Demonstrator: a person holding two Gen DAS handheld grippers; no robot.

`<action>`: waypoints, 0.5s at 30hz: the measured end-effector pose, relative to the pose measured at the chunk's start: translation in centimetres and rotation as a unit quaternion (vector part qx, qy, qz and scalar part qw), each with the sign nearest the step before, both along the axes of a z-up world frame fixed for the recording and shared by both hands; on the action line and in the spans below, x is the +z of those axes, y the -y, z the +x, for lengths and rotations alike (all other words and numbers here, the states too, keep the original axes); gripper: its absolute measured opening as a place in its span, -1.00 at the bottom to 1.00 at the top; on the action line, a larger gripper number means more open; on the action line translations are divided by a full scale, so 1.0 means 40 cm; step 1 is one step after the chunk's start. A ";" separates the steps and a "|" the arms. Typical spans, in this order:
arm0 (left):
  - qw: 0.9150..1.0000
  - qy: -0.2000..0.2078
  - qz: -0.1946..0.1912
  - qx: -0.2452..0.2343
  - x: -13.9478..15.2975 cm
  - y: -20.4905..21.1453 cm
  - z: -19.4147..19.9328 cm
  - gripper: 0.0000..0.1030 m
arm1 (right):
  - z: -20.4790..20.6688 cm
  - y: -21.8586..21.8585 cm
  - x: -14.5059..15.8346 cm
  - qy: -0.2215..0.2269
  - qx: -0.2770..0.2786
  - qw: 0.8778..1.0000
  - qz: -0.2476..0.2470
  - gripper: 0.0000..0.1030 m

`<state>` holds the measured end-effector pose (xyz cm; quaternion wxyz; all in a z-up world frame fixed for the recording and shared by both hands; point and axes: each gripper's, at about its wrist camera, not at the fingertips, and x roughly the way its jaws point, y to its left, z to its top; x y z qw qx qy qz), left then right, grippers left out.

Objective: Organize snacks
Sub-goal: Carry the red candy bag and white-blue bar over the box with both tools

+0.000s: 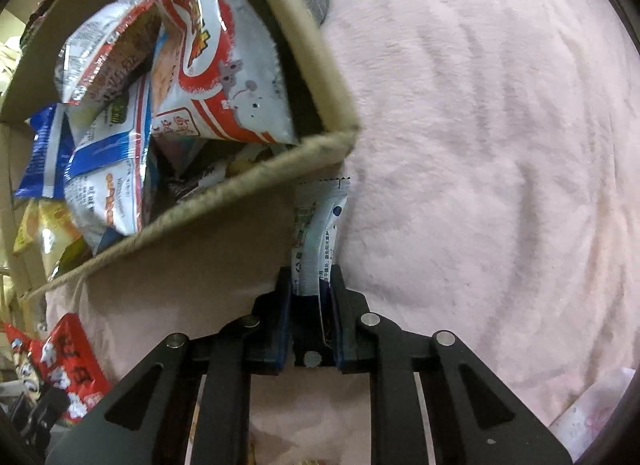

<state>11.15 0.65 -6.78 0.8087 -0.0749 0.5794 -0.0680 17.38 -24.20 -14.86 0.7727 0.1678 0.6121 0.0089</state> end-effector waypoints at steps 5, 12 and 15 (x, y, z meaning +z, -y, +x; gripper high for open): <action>1.000 0.001 0.006 0.002 -0.004 0.001 0.000 -0.33 | -0.033 0.026 0.027 0.014 0.013 1.000 0.013 -0.67; 1.000 -0.001 0.013 0.012 -0.014 -0.003 -0.002 -0.34 | -0.079 0.067 0.064 0.031 0.009 0.999 0.040 -0.67; 1.000 -0.001 0.020 0.016 -0.018 -0.004 0.000 -0.34 | -0.119 0.085 0.081 0.038 0.000 0.998 0.052 -0.67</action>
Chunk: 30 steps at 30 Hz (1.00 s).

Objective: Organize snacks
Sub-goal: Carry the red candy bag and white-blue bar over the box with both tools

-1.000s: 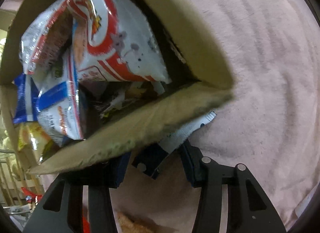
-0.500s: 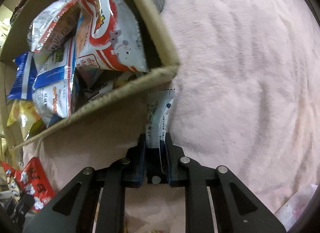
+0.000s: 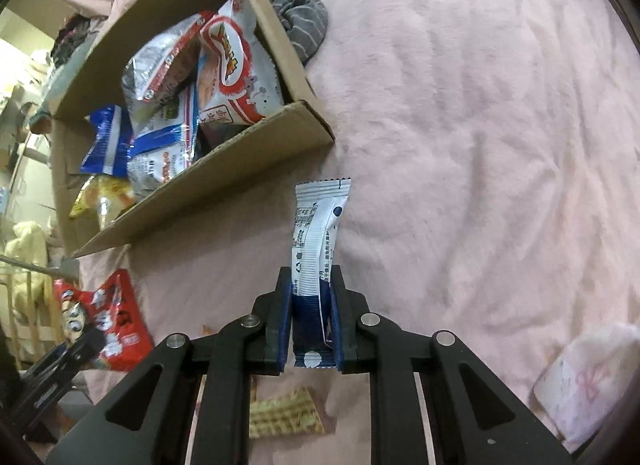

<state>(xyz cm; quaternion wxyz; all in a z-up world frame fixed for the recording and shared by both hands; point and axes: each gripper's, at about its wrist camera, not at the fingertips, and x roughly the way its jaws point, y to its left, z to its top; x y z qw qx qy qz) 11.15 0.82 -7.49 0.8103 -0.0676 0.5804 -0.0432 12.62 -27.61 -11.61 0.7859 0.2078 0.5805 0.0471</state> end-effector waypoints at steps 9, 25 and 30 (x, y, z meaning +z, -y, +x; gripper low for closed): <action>1.000 0.015 0.006 0.007 0.013 -0.006 -0.008 -0.35 | -0.085 0.044 0.075 0.037 -0.023 0.998 0.048 -0.67; 0.995 0.090 -0.029 0.042 0.160 -0.074 -0.026 -0.43 | -0.157 0.033 0.282 0.215 -0.021 0.972 0.096 -0.67; 0.989 0.142 -0.033 0.034 0.257 -0.073 0.006 -0.47 | -0.113 0.003 0.318 0.235 -0.005 0.967 0.102 -0.67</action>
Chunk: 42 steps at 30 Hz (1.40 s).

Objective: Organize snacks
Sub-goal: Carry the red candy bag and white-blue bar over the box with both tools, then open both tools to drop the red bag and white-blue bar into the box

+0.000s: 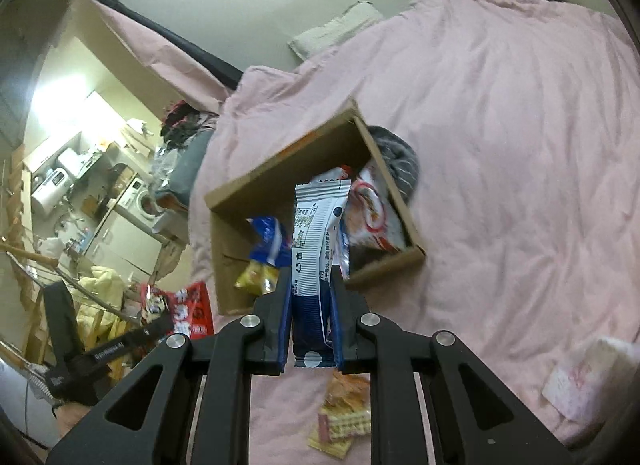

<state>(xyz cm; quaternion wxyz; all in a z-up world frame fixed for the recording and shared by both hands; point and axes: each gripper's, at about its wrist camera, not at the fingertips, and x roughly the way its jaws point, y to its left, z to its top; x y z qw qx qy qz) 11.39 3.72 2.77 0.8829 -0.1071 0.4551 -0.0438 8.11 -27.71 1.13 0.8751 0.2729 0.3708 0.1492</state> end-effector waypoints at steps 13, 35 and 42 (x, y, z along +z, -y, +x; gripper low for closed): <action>0.999 0.035 -0.007 -0.030 0.072 0.057 0.154 -0.50 | 0.173 -0.057 0.012 0.002 0.028 0.999 -0.030 -0.67; 0.995 -0.008 -0.062 -0.074 -0.136 0.105 0.298 -0.49 | 0.354 -0.179 -0.171 -0.103 0.077 0.989 -0.077 -0.67; 0.989 0.000 -0.103 -0.103 -0.122 0.132 0.296 -0.48 | 0.351 -0.157 -0.163 -0.113 0.063 0.989 -0.069 -0.66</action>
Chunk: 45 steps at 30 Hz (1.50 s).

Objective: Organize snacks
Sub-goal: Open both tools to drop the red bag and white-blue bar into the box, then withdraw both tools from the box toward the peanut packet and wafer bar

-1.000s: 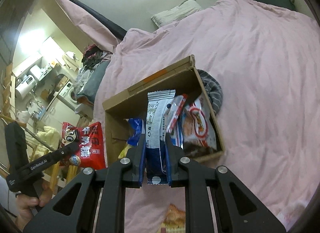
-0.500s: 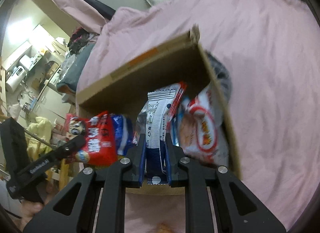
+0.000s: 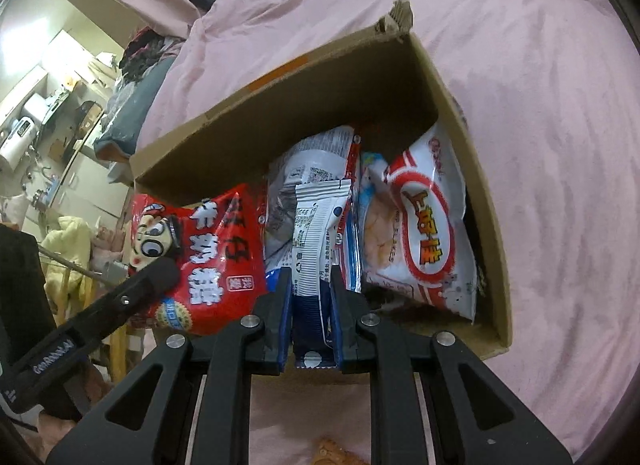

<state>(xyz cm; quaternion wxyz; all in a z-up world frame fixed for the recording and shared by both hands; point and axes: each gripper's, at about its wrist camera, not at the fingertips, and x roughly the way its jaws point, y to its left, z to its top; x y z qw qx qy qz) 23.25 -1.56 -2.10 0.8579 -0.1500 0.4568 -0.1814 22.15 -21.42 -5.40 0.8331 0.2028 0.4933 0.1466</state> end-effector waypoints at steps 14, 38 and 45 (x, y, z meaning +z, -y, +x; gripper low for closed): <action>0.992 0.061 0.093 0.064 0.037 -0.018 -0.029 0.60 | -0.008 0.010 0.016 0.018 0.005 1.000 -0.010 -0.59; 0.980 0.103 0.133 0.110 0.070 -0.053 -0.072 0.61 | -0.007 0.049 0.050 0.032 -0.020 0.999 0.015 0.44; 0.978 0.104 0.128 0.123 0.090 -0.080 -0.099 0.61 | -0.034 0.057 0.091 0.059 -0.030 0.998 -0.006 0.44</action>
